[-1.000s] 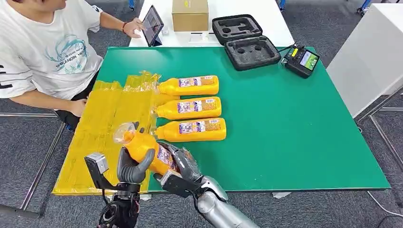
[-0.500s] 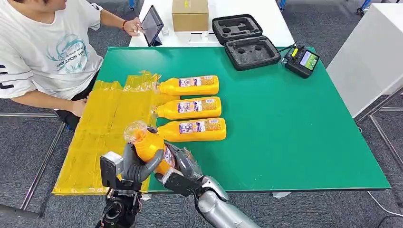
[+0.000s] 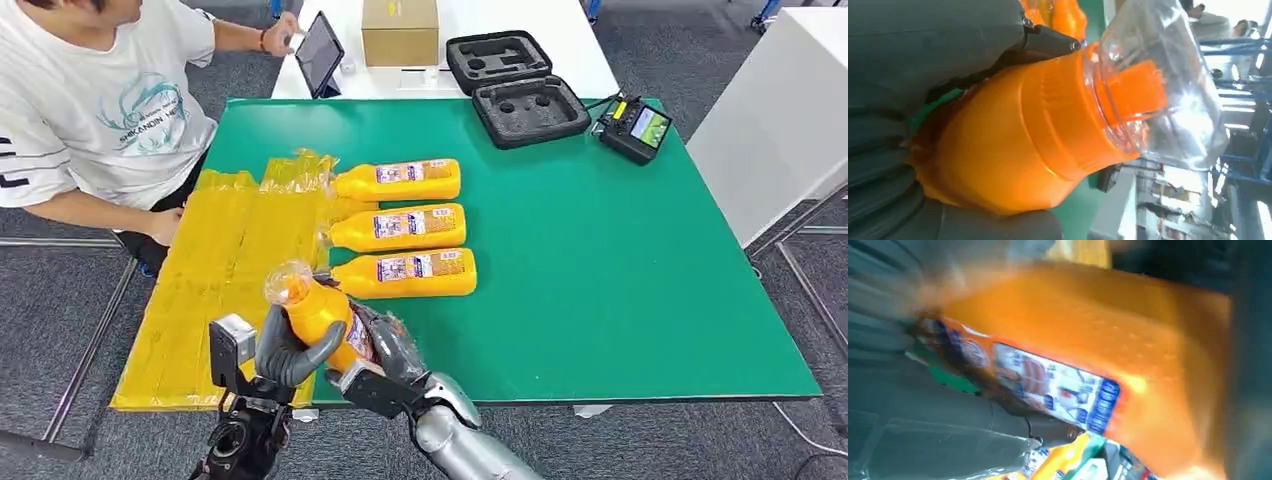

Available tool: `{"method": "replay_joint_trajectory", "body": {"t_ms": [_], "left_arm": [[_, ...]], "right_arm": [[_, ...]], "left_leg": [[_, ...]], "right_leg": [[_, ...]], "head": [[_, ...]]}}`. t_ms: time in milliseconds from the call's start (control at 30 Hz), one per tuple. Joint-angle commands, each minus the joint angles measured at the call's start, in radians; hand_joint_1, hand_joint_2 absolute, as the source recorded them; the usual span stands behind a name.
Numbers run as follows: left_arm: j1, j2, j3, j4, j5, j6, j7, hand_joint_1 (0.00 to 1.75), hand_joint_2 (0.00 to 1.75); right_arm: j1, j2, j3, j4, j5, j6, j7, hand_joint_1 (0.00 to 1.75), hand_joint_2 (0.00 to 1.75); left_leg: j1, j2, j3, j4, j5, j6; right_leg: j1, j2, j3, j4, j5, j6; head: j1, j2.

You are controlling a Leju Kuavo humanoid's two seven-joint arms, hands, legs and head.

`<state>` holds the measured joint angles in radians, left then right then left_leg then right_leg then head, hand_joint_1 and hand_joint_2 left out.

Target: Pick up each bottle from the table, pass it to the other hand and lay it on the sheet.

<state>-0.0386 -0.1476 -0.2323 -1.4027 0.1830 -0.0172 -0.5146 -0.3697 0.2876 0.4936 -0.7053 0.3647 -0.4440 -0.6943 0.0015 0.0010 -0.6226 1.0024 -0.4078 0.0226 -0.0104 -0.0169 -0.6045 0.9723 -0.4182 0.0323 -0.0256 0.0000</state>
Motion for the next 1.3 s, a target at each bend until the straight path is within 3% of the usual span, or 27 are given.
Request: {"method": "replay_joint_trajectory", "body": {"t_ms": [33,100,300,400,533,700,800,833,867,900,933,967,1167,1300], "left_arm": [[-0.08,0.014,0.132,-0.034,0.039,0.101,-0.021,1.75,1.75],[-0.089,0.022,0.174,-0.089,0.03,0.143,-0.044,1.75,1.75],[-0.086,0.017,0.221,-0.159,0.041,0.187,-0.062,1.75,1.75],[-0.145,0.026,0.289,-0.186,-0.074,0.384,-0.178,1.75,1.75],[-0.237,0.068,0.331,-0.161,-0.184,0.485,-0.157,1.75,1.75],[-0.247,0.069,0.339,-0.148,-0.198,0.502,-0.16,1.75,1.75],[-0.301,0.134,0.317,-0.07,-0.341,0.553,-0.103,1.75,1.75],[-0.341,0.195,0.274,0.008,-0.45,0.52,-0.035,1.75,1.75],[-0.375,0.204,0.275,0.058,-0.477,0.524,-0.026,1.75,1.75],[-0.44,0.259,0.213,0.183,-0.635,0.481,0.054,1.75,1.75],[-0.475,0.255,0.218,0.241,-0.64,0.482,0.038,1.75,1.75],[-0.537,0.282,0.147,0.373,-0.777,0.423,0.088,1.75,1.75],[-0.632,0.265,-0.03,0.665,-1.028,0.407,0.125,1.75,1.75],[-0.671,0.264,-0.079,0.757,-1.075,0.361,0.139,1.75,1.75]], "right_arm": [[-0.004,-0.032,0.049,-0.284,-0.02,-0.017,-0.004,0.0,0.0],[0.032,-0.054,0.052,-0.399,-0.019,-0.018,0.004,0.0,0.0],[0.094,-0.083,0.061,-0.517,-0.021,-0.025,0.004,0.0,0.0],[0.126,-0.118,0.121,-0.622,-0.028,-0.06,-0.004,0.0,0.0],[0.131,-0.133,0.159,-0.694,-0.044,-0.092,-0.004,0.0,0.0],[0.128,-0.138,0.167,-0.711,-0.056,-0.099,-0.004,0.0,0.0],[0.123,-0.16,0.198,-0.781,-0.141,-0.144,-0.004,0.0,0.0],[0.125,-0.16,0.193,-0.795,-0.155,-0.159,-0.004,0.0,0.0],[0.123,-0.16,0.191,-0.797,-0.165,-0.153,-0.004,0.0,1.75],[0.115,-0.152,0.176,-0.752,-0.143,-0.105,-0.004,0.0,1.75],[0.113,-0.142,0.164,-0.746,-0.133,-0.094,-0.004,0.0,1.75],[0.099,-0.126,0.157,-0.708,-0.133,-0.031,-0.004,0.0,1.75],[0.06,-0.087,0.186,-0.607,-0.116,0.061,-0.004,0.0,1.75],[0.06,-0.088,0.192,-0.6,-0.118,0.07,-0.004,0.0,1.75]], "left_leg": [[0.001,0.001,0.001,0.002,-0.001,-0.001],[0.001,0.001,0.001,0.001,-0.001,-0.001],[0.002,-0.001,0.005,0.002,-0.003,-0.002],[0.002,0.001,0.003,0.0,-0.001,-0.001],[0.002,-0.001,0.002,0.002,-0.002,-0.002],[0.002,0.001,0.003,0.0,-0.001,-0.002],[0.001,0.001,0.001,0.0,0.0,-0.001],[0.002,0.0,0.004,0.001,-0.001,-0.002],[0.002,-0.001,0.002,0.001,0.0,-0.002],[0.001,-0.003,0.002,0.0,0.001,-0.002],[0.001,-0.003,0.002,-0.001,0.002,-0.002],[0.002,-0.004,0.004,-0.001,0.002,-0.002],[0.001,0.0,0.005,-0.002,0.003,-0.004],[0.002,-0.001,0.006,-0.001,0.003,-0.004]], "right_leg": [[0.001,0.002,0.0,0.001,-0.001,-0.001],[0.001,0.002,0.0,0.001,-0.001,-0.001],[0.002,0.0,0.005,0.001,-0.002,-0.004],[0.002,0.003,0.002,0.0,0.0,-0.003],[0.002,0.001,0.001,0.002,-0.001,-0.004],[0.002,0.002,0.002,0.0,0.0,-0.004],[0.001,0.002,-0.001,0.001,0.001,-0.004],[0.002,0.002,0.003,0.001,-0.001,-0.004],[0.002,0.001,0.001,0.001,0.0,-0.004],[0.001,-0.002,0.001,0.001,0.0,-0.004],[0.001,-0.002,0.001,0.0,0.001,-0.004],[0.001,-0.003,0.004,0.0,0.0,-0.005],[0.001,0.001,0.003,0.0,0.003,-0.007],[0.003,0.001,0.005,-0.001,0.003,-0.007]], "head": [[0.0,0.0],[0.0,0.0],[0.0,0.0],[0.0,0.0],[0.0,0.0],[0.0,0.0],[-0.001,0.0],[0.0,0.0],[-0.001,0.0],[0.0,0.0],[0.0,0.0],[0.0,0.0],[-0.001,0.0],[0.0,0.0]]}}
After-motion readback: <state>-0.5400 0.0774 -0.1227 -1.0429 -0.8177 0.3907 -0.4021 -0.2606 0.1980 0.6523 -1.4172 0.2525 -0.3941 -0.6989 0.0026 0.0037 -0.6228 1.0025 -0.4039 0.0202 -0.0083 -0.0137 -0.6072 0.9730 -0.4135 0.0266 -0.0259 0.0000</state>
